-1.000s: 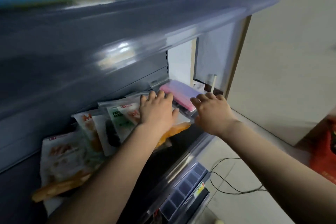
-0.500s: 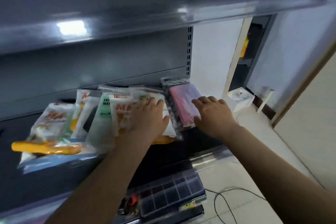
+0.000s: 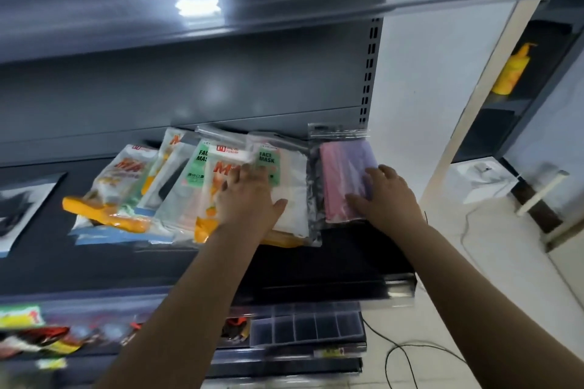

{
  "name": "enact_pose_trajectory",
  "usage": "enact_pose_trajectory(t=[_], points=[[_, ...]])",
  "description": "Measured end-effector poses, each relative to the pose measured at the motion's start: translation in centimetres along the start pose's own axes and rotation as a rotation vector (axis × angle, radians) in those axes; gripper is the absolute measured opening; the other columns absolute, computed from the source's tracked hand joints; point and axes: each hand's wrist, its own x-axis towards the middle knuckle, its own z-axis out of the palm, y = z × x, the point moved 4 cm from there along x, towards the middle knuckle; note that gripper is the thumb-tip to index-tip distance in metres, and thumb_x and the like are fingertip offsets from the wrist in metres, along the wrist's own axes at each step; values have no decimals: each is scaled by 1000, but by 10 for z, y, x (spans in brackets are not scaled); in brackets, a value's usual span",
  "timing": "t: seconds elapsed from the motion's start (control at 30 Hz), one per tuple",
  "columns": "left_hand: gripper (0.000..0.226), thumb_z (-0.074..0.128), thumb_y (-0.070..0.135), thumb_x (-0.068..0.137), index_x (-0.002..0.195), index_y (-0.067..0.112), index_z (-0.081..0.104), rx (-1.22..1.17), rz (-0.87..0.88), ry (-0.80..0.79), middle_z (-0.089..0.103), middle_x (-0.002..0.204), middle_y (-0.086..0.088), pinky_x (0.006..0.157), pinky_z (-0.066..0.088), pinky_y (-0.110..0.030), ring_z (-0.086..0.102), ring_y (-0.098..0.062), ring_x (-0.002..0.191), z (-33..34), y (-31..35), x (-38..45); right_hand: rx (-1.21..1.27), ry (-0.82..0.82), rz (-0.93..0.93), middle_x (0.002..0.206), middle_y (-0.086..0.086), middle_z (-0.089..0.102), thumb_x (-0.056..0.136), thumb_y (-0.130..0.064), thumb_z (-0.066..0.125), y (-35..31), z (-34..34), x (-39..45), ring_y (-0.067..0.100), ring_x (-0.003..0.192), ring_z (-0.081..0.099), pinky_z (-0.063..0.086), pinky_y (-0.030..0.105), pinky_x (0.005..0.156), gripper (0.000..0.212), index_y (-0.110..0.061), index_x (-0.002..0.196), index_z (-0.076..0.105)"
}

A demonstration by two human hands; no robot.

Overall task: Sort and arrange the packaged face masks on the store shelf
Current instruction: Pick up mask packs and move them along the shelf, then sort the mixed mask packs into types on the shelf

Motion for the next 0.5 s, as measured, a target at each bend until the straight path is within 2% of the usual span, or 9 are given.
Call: enact_pose_trajectory(t=[0.1, 0.17, 0.23, 0.37, 0.5], points=[[89, 51, 59, 86, 148, 9, 11, -7, -50, 0, 31, 146, -15, 109, 29, -45, 24, -35, 136, 3, -3, 3, 161, -25, 97, 143, 12, 37, 75, -51, 71, 11, 3, 8, 32, 131, 35, 35, 45, 106, 90, -7, 141, 30], [91, 52, 60, 84, 148, 9, 12, -31, -66, 3, 34, 145, -16, 109, 27, -45, 26, -36, 135, 6, -4, 5, 223, -46, 160, 139, 13, 42, 68, -52, 76, 17, 3, 11, 33, 128, 40, 40, 45, 101, 97, -5, 140, 31], [91, 52, 62, 83, 148, 10, 13, -46, -76, 12, 35, 144, -15, 109, 25, -44, 27, -36, 134, 8, -4, 8, 264, -59, 180, 136, 14, 46, 66, -52, 78, 20, 3, 13, 33, 124, 44, 43, 44, 96, 98, -5, 138, 32], [87, 59, 60, 80, 144, 14, 22, -83, -99, 45, 41, 142, -15, 111, 25, -44, 30, -36, 134, 7, -6, 11, 345, 22, 130, 140, 14, 40, 64, -43, 83, 22, 2, 13, 30, 127, 41, 40, 42, 102, 107, -6, 145, 24], [82, 74, 40, 76, 139, 16, 27, -235, -111, 94, 46, 134, -16, 108, 32, -46, 40, -36, 128, 1, -7, 10, 423, 77, 125, 128, 12, 49, 71, -25, 81, 23, -3, 8, 25, 109, 51, 40, 29, 83, 88, -4, 141, 32]])
